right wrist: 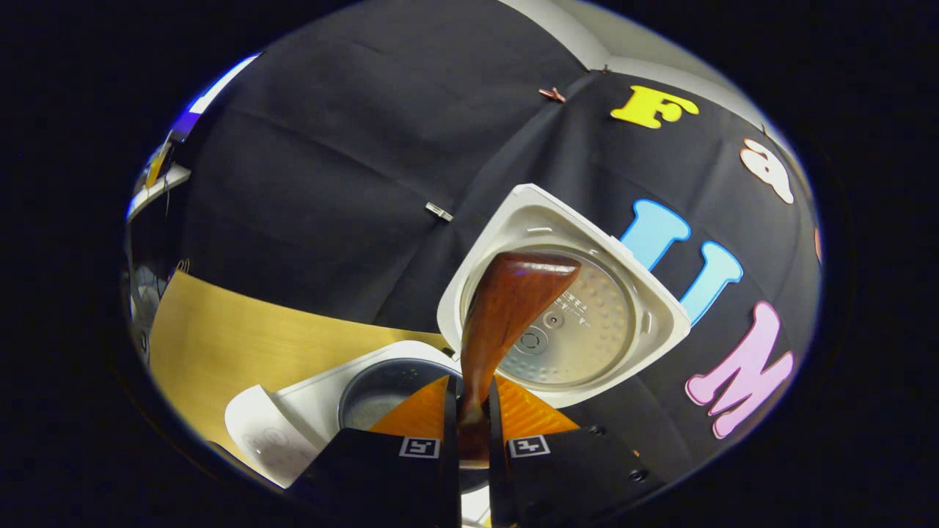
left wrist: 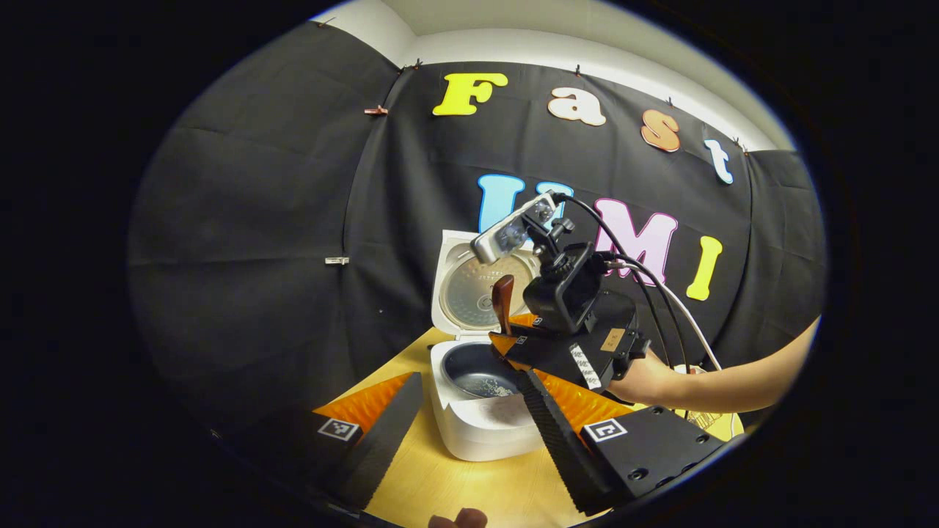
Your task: Close the left gripper, press the button to open the rice cooker; take a wooden spoon from the chopstick holder with the right hand, scoop a spoonful of rice and pour it into the rice cooker, then put the wooden spoon back into the chopstick holder.
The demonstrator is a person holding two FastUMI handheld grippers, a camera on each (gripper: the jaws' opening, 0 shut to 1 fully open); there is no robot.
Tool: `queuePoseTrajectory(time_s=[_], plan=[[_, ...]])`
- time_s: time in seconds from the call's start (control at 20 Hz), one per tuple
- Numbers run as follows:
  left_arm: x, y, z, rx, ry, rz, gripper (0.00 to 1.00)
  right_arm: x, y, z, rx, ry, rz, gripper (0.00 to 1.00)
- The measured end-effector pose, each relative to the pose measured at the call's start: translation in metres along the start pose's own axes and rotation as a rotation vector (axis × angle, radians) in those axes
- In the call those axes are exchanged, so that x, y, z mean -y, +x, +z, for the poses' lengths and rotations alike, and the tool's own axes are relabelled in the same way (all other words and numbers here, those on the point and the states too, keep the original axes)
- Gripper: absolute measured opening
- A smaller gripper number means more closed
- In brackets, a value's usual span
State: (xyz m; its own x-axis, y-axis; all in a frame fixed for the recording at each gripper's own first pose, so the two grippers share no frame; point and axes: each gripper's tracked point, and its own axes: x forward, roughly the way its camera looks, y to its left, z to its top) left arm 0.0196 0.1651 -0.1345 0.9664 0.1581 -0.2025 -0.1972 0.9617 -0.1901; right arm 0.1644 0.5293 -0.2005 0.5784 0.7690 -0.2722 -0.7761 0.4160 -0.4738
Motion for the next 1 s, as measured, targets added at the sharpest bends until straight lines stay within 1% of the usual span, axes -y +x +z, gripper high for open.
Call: queuePoseTrajectory(time_s=[0.05,0.1,0.2,0.3,0.4,0.6,0.7,0.75,0.8,0.9,1.0], plan=[[0.000,-0.001,0.001,0.000,0.002,0.001,0.95,0.000,0.000,-0.001,-0.003,-0.001,0.003,0.19],[0.000,-0.001,0.000,-0.001,0.004,0.002,0.95,-0.001,0.000,-0.003,-0.011,0.024,0.012,0.19],[-0.001,-0.003,0.002,0.001,0.008,0.005,0.95,0.003,0.000,-0.005,-0.032,0.137,0.018,0.19],[-0.003,-0.004,0.001,-0.002,0.019,0.011,0.95,0.011,-0.002,-0.006,-0.057,0.309,0.008,0.19],[-0.003,-0.007,0.001,-0.003,0.023,0.011,0.95,0.022,-0.006,-0.008,-0.072,0.510,0.002,0.19],[-0.002,-0.013,0.005,0.007,0.031,0.003,0.95,0.047,-0.021,-0.010,-0.057,0.908,-0.017,0.19],[0.002,-0.015,0.007,0.011,0.047,-0.002,0.95,0.063,-0.035,-0.010,-0.025,1.071,-0.032,0.20],[0.003,-0.015,0.009,0.017,0.053,-0.004,0.95,0.074,-0.043,-0.012,-0.003,1.142,-0.049,0.16],[0.005,-0.014,0.012,0.020,0.056,-0.008,0.95,0.088,-0.056,-0.015,0.022,1.209,-0.073,0.19],[0.010,-0.012,0.015,0.022,0.055,-0.021,0.95,0.110,-0.080,-0.025,0.074,1.295,-0.106,0.19],[0.017,-0.012,0.016,0.023,0.053,-0.035,0.95,0.126,-0.112,-0.041,0.095,1.363,-0.143,0.19]])
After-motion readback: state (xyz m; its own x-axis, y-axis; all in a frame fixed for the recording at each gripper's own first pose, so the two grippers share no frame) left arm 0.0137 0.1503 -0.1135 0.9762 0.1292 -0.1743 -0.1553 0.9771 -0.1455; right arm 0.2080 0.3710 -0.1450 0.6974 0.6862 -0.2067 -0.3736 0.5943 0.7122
